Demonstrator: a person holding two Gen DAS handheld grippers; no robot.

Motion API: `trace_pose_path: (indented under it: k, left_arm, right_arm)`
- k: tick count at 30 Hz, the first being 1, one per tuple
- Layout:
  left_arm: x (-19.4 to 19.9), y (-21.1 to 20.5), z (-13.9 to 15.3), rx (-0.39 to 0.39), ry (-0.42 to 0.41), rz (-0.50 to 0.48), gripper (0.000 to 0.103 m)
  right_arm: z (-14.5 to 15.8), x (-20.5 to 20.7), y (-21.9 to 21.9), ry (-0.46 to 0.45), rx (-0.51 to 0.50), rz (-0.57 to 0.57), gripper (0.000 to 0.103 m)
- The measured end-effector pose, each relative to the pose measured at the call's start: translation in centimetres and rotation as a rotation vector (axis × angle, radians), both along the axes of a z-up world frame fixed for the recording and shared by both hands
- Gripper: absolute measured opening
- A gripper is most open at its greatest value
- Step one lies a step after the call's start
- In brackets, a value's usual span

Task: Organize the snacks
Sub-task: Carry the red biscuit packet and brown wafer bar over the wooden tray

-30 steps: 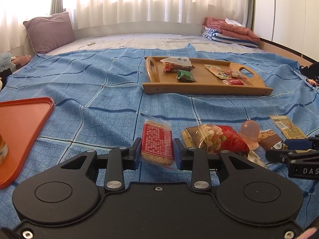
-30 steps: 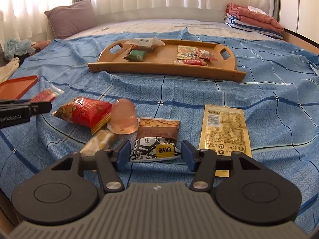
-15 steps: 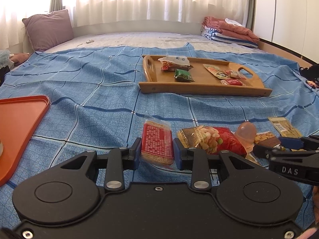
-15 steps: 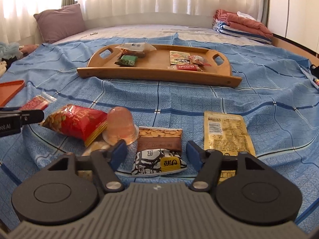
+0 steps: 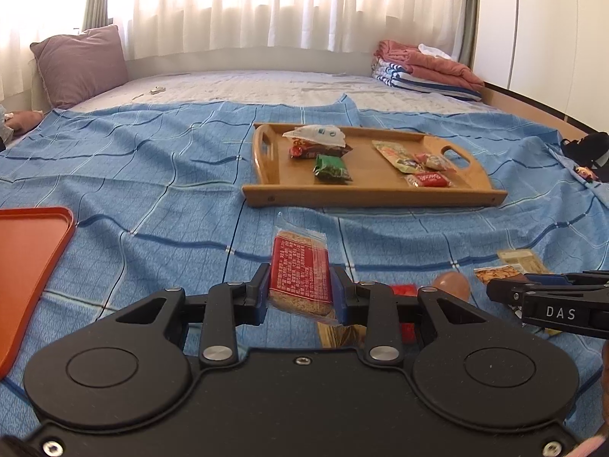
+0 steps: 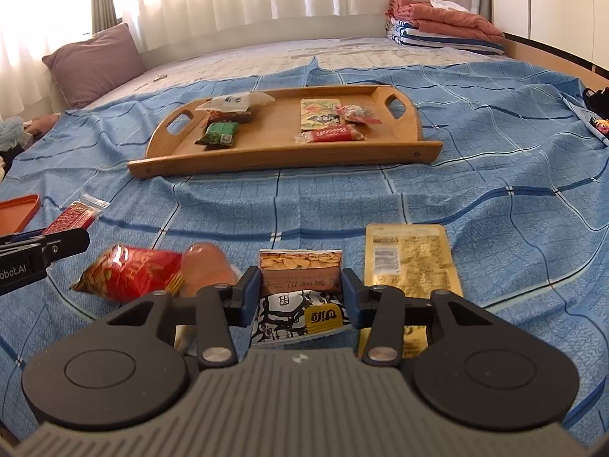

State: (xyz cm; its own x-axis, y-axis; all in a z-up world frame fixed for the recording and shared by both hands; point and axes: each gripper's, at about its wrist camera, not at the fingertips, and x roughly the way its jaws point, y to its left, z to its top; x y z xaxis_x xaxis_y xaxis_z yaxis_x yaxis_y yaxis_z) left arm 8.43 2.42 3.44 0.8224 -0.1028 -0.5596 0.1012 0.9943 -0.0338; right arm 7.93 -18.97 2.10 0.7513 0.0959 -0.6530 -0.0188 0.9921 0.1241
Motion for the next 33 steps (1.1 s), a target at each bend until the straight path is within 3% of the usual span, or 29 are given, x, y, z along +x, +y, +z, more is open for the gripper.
trace_pose_path:
  k: [17,29,33]
  left_arm:
    - [6.1,-0.4,3.8,-0.062,0.006,-0.018,0.031]
    - [12.1,-1.3,5.5,-0.078,0.006,-0.020,0.031]
    - [15.0,-1.4,5.2,-0.092,0.039,-0.005,0.031]
  right_arm:
    - [4.4,5.4,-3.4,-0.053,-0.045,-0.039,0.049]
    - [5.1,10.4,-5.1,-0.043,-0.046,-0.042,0.049]
    - [5.2,12.3,-5.5,-0.048,-0.044,-0.033,0.049]
